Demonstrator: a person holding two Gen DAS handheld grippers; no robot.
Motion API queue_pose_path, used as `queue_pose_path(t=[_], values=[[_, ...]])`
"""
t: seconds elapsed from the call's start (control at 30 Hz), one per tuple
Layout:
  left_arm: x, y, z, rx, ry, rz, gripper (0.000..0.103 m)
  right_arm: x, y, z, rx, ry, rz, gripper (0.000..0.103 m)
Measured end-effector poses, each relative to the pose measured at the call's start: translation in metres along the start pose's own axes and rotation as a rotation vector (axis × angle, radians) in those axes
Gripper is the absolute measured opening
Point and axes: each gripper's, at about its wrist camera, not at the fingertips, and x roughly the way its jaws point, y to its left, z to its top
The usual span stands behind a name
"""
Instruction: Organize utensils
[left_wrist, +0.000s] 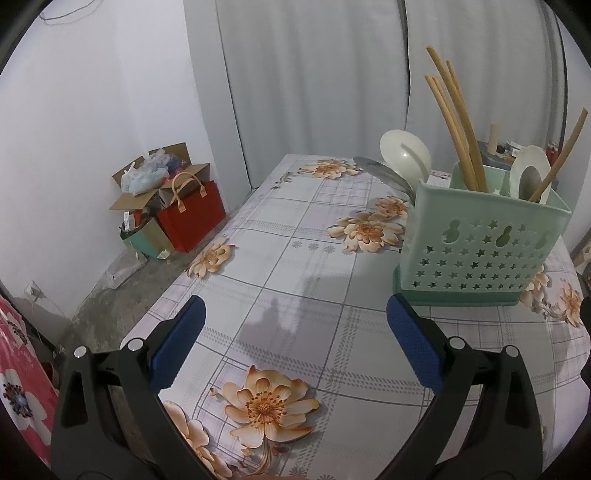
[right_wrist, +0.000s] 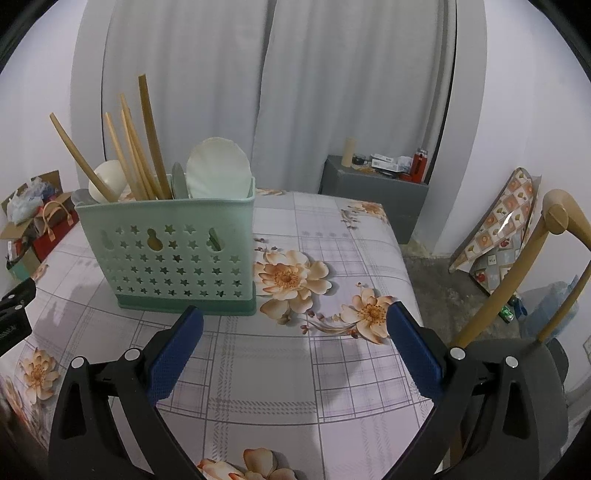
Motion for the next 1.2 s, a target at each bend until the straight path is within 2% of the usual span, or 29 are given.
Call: queue_pose_path(t=[1.2], values=[[0.0033,0.0036,-0.0007,-0.004,0.012,0.004,0.095,0.0027,0.0004,-0.0003,0.004,0.015,-0.002,0.097]])
